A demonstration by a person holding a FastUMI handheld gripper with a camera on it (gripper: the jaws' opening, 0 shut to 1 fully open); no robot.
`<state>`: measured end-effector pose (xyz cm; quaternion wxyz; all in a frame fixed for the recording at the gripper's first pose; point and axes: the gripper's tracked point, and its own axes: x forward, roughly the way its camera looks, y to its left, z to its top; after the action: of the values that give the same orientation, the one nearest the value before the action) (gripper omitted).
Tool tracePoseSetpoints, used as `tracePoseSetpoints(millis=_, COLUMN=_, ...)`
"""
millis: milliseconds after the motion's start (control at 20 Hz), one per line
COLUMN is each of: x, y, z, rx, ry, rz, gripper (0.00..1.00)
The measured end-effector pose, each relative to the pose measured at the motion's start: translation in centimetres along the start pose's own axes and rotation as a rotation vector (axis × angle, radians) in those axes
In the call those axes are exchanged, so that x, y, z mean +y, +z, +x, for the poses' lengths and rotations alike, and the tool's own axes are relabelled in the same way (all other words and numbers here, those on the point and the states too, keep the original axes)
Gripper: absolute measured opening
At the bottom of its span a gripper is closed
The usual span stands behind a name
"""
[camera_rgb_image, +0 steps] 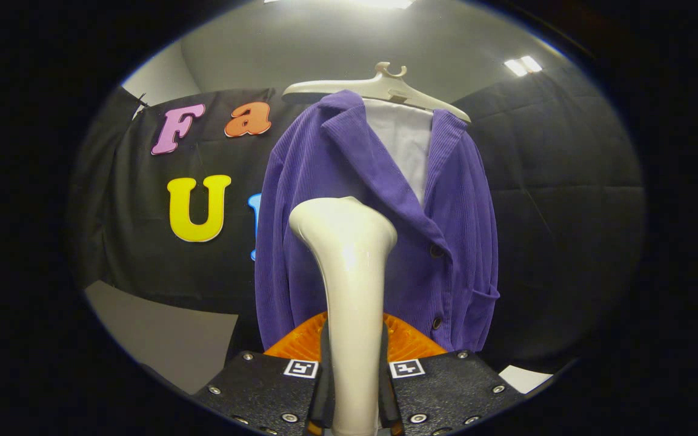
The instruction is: Iron the clothes twice with a garment steamer, once on the left side and once on the right side.
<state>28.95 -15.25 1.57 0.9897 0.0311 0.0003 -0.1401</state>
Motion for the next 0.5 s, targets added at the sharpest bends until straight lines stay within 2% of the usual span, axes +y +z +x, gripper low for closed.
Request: tracePoseSetpoints(millis=500, x=0.4, y=-8.1, z=-0.3, rx=0.114, ry=0.008, rz=-0.018, gripper=0.28)
